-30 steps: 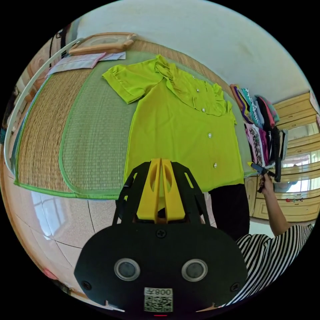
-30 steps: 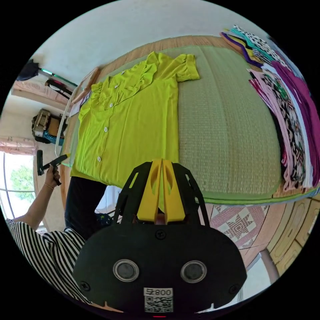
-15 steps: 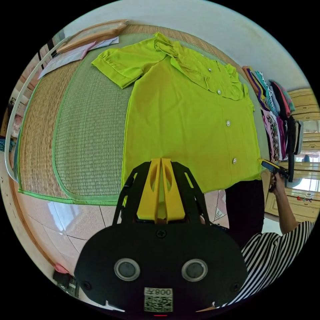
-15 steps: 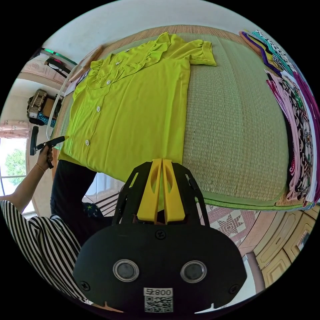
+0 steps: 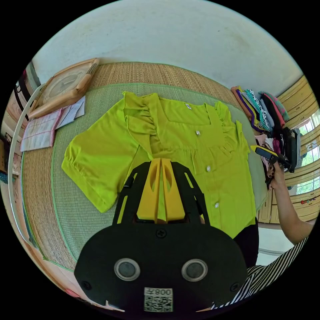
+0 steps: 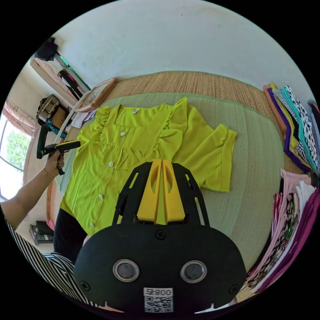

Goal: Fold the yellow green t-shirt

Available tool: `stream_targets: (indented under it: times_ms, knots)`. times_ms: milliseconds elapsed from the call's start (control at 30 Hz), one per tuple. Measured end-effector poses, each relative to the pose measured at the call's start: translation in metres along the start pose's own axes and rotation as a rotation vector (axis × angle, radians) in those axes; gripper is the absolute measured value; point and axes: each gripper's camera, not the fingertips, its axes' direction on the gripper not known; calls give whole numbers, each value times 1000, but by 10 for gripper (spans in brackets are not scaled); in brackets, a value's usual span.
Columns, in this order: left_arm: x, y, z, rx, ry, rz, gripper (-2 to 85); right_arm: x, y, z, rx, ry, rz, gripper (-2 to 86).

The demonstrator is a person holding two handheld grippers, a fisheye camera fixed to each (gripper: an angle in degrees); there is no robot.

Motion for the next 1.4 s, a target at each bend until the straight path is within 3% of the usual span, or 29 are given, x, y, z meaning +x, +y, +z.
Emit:
stream_targets:
  times_ms: [233, 400, 600, 733, 833, 1067, 1200, 1400]
  knots:
    - [-12, -60, 76, -21, -74, -43, 1, 12, -35, 75, -117, 76, -5, 1]
    - [-19, -66, 97, 33, 24, -79, 1, 27, -20, 53, -10, 8, 65, 1]
    - [-2, -91, 110, 123, -3, -18, 1, 6, -81, 22, 117, 25, -6, 1]
    - [-2, -112, 150, 56, -32, -52, 1, 12, -142, 45, 64, 76, 3, 1]
    - [-5, -116, 168, 101, 23, -86, 2, 29, -158, 72, -34, 96, 58, 2]
    - [9, -125, 190, 152, 3, -87, 2, 49, -117, 21, 119, -13, 97, 6]
    - [38, -122, 199, 229, 107, -16, 3, 64, -40, -33, 233, 7, 147, 22]
    - [122, -141, 255, 134, 293, 204, 10, 102, 48, -62, 254, 26, 302, 65]
